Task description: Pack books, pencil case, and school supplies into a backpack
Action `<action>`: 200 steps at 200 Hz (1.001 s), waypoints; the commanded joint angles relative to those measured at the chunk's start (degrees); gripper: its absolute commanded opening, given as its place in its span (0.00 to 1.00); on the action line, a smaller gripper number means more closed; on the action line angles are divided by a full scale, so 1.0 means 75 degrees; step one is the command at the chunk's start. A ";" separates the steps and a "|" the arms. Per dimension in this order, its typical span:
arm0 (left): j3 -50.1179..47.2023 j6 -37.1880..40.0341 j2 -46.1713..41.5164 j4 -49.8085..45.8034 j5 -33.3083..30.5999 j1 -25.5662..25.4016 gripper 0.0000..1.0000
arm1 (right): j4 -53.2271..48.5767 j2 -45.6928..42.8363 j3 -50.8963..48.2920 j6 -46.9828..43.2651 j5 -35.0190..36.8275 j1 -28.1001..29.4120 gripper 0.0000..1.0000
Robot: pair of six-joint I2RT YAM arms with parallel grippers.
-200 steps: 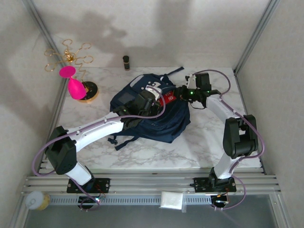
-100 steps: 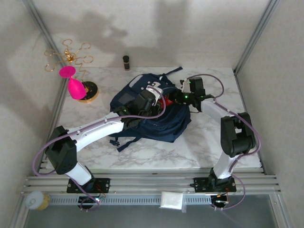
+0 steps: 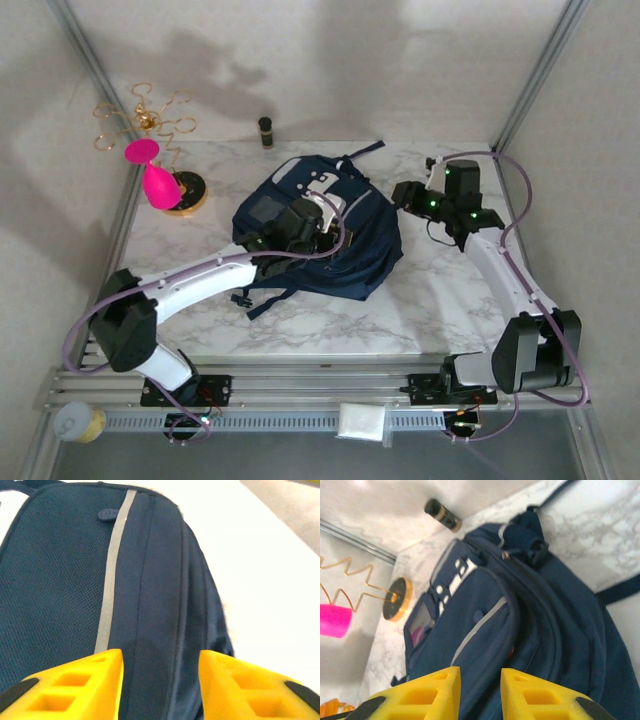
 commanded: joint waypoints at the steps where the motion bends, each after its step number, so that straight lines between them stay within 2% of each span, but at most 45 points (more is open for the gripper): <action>1: -0.0827 -0.0886 -0.1222 0.0520 0.1025 0.0260 0.47 | -0.1050 -0.0189 -0.0311 0.0271 0.0829 0.0930 0.29; 30: -0.2118 -0.1945 -0.2520 0.0983 0.0616 0.1017 0.54 | -0.0559 -0.0096 -0.0938 0.1519 0.1541 0.2847 0.33; 52: -0.2545 -0.2545 -0.2634 0.0952 0.0406 0.1600 0.57 | 0.0133 0.0379 -0.1062 0.2062 0.1870 0.3708 0.38; 80: -0.2913 -0.3361 -0.2091 0.1418 0.0229 0.2046 0.57 | 0.0641 0.1118 -0.0860 0.1880 0.1849 0.3612 0.40; 101: -0.3161 -0.3891 -0.1484 0.2298 0.0519 0.2282 0.57 | 0.0939 0.1431 -0.0655 0.1438 0.1813 0.3152 0.43; 120: -0.3032 -0.4212 -0.0770 0.2783 0.0937 0.2345 0.57 | 0.0773 0.1629 -0.0278 0.1003 0.1843 0.2699 0.43; 133: -0.3046 -0.4425 -0.0406 0.3260 0.1212 0.2311 0.56 | 0.0398 0.1535 -0.0041 0.0756 0.2374 0.2648 0.44; 146: -0.3150 -0.4707 -0.0181 0.3606 0.1155 0.2218 0.56 | 0.0279 0.1334 -0.0034 0.0660 0.2423 0.2681 0.44; 168: -0.3151 -0.4943 0.0184 0.3871 0.1175 0.2134 0.55 | -0.0238 0.0955 -0.0271 0.1100 0.2711 0.3082 0.44; 186: -0.3181 -0.5070 0.0234 0.4017 0.1253 0.2140 0.52 | -0.0765 0.0721 -0.0408 0.1780 0.3424 0.3840 0.44; 200: -0.3315 -0.5266 0.0139 0.4292 0.1444 0.2164 0.52 | -0.0842 0.0689 -0.0525 0.2459 0.3860 0.4759 0.43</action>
